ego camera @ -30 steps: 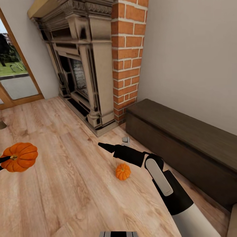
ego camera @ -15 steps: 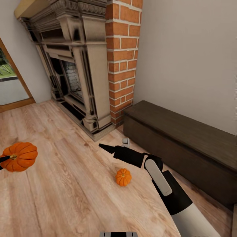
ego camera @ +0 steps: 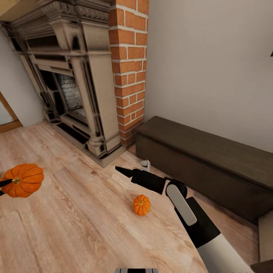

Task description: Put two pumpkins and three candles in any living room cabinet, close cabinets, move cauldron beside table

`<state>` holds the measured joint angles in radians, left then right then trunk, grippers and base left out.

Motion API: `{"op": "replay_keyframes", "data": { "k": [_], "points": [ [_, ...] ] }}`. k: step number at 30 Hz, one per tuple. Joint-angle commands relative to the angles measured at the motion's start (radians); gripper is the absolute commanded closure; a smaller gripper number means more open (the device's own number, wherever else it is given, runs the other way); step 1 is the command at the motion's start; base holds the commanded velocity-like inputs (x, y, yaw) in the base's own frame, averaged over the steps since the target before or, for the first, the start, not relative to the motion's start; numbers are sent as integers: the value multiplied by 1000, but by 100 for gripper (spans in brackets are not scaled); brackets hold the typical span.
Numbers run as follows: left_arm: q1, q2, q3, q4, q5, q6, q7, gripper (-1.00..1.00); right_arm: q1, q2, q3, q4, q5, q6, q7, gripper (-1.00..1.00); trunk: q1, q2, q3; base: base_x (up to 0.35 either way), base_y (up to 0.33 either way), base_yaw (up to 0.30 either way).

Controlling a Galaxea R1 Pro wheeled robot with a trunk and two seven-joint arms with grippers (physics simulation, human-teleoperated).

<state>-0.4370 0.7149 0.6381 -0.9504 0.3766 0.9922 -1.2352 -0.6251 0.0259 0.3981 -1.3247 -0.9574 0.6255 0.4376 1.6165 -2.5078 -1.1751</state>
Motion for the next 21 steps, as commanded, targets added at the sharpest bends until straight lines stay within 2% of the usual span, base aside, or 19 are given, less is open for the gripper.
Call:
{"op": "replay_keyframes", "data": {
  "k": [1,4,10,12,15,21],
  "points": [
    [0,-2,-1,-1,3,6,-2,100,-1,2,-1,19,-5,1,0,-100,-1,0,0,-185,52,-241],
    [0,-3,-1,1,7,6,-3,100,-1,4,-1,52,-4,-8,-27,-100,-1,0,3,-90,23,-241],
    [0,-7,-3,6,6,6,-3,100,-1,3,0,41,-4,-13,-256,-100,-1,0,9,46,54,-241],
    [0,-7,-5,7,6,6,-3,100,-1,8,1,43,-3,-14,-299,-100,-1,0,11,231,154,-242],
    [0,-9,-5,7,7,6,-3,100,-1,6,0,36,-1,-17,-345,-100,-1,0,14,149,79,-242],
    [0,-7,0,14,8,5,-2,100,-1,7,3,76,2,-113,-384,-100,-1,0,20,40,77,-242]
  ]
}}
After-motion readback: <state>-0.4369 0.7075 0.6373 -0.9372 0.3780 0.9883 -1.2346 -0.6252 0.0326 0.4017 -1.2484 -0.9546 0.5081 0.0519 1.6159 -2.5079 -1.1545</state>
